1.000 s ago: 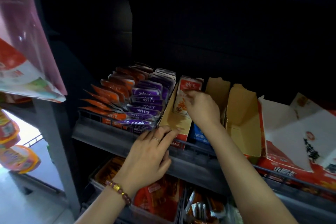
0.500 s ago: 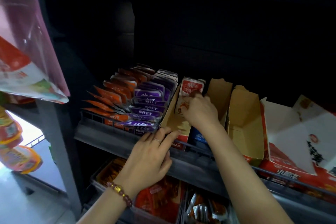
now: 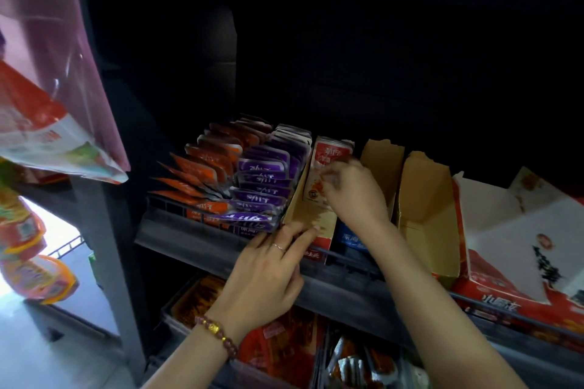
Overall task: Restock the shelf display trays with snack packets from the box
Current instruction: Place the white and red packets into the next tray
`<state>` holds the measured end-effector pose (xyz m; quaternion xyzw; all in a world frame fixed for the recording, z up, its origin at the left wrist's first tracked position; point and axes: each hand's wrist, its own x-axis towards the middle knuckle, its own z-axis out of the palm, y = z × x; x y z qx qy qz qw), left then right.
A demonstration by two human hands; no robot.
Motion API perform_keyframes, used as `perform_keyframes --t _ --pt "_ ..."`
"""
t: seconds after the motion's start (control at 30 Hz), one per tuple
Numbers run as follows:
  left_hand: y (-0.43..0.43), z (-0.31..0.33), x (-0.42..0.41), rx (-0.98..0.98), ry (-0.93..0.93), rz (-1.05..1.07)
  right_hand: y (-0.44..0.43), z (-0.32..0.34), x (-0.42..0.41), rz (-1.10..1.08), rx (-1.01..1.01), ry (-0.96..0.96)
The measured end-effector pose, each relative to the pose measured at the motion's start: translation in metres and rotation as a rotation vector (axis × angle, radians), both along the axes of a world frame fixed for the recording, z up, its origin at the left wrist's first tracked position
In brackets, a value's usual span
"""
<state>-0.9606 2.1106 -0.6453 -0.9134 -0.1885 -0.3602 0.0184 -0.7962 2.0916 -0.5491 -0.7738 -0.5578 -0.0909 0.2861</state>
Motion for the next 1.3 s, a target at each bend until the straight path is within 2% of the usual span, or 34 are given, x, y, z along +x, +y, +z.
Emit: perform_keyframes --t 0.07,0.13,0.27,0.33,0.53,0.73,0.83,0.9,0.97,1.03,1.17,1.23,1.3 --pt "0.000 0.001 -0.001 0.009 0.006 -0.003 -0.009 0.004 -0.002 0.000 0.137 -0.062" --pt "0.001 0.003 -0.002 0.024 0.012 -0.006 -0.024 0.010 -0.004 -0.020 0.173 -0.121" --pt "-0.002 0.004 -0.007 0.052 0.030 -0.020 -0.056 0.009 -0.014 -0.114 -0.178 -0.274" --pt "-0.008 0.004 -0.013 0.082 0.041 -0.042 -0.068 0.001 -0.023 -0.129 -0.241 -0.279" --pt "-0.034 0.002 -0.047 0.094 0.106 -0.104 -0.097 -0.018 -0.029 0.024 -0.138 -0.118" --pt "-0.055 -0.010 -0.077 0.085 0.174 -0.145 -0.120 -0.036 -0.047 0.058 0.026 -0.265" --pt "-0.065 -0.018 -0.093 0.106 0.246 -0.226 -0.137 -0.051 -0.071 0.248 0.131 -0.165" --pt "-0.079 -0.033 -0.107 0.079 0.304 -0.284 -0.151 -0.078 -0.092 0.433 0.028 -0.152" --pt "-0.097 -0.060 -0.122 0.041 0.405 -0.343 -0.165 -0.122 -0.108 0.589 -0.156 -0.163" --pt "-0.112 -0.097 -0.140 0.025 0.533 -0.395 -0.176 -0.174 -0.124 0.646 -0.388 -0.038" --pt "-0.132 -0.163 -0.183 -0.133 0.719 -0.411 -0.199 -0.289 -0.139 0.496 -0.775 0.325" --pt "-0.139 -0.179 -0.204 -0.188 0.767 -0.374 -0.212 -0.338 -0.137 0.376 -0.874 0.409" --pt "-0.143 -0.183 -0.219 -0.263 0.760 -0.378 -0.229 -0.376 -0.138 0.213 -0.885 0.444"
